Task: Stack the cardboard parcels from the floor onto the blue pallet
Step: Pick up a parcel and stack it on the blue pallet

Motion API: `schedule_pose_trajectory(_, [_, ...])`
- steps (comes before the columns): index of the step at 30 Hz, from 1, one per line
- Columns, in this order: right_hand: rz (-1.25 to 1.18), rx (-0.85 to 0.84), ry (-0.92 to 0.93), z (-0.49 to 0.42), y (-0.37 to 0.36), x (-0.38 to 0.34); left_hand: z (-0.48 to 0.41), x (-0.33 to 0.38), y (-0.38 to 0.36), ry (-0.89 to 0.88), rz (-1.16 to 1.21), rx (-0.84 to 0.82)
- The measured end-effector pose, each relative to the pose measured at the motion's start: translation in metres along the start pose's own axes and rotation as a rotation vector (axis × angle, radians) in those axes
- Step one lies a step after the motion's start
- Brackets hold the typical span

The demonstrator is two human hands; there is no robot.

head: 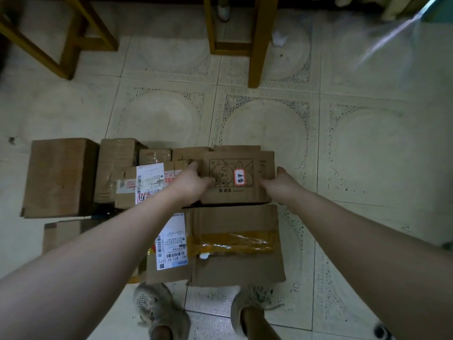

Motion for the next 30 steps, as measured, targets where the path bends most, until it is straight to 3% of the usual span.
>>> schedule_pose_trajectory(5, [0.098,0.104,0.012,0.055,0.015,-0.033,0.048,-0.001,0.040,-0.002,-0.099,0.067])
schedule_pose_trajectory(12, [0.320,0.054,0.130,0.207,-0.005,-0.101,0.193,-0.032,0.133,-0.036,-0.215,0.087])
schedule_pose_trajectory(23, [0.399,0.140,0.414,0.431,-0.198,-0.233,0.427,-0.183,0.327,-0.089,-0.204,0.339])
schedule_pose_trajectory(30, [0.615,0.046,0.690,0.515,-0.300,-0.338,0.526,-0.278,0.445,-0.051,-0.141,0.494])
Point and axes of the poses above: each hand's wrist, its own z-axis away from the middle knuckle, its own y-axis out of the back of the hand, x = y × z, the point moved 1 cm from there along -z, towards the middle knuckle, and after that the axes turned 3 degrees about -x, right-handed, at the moved point
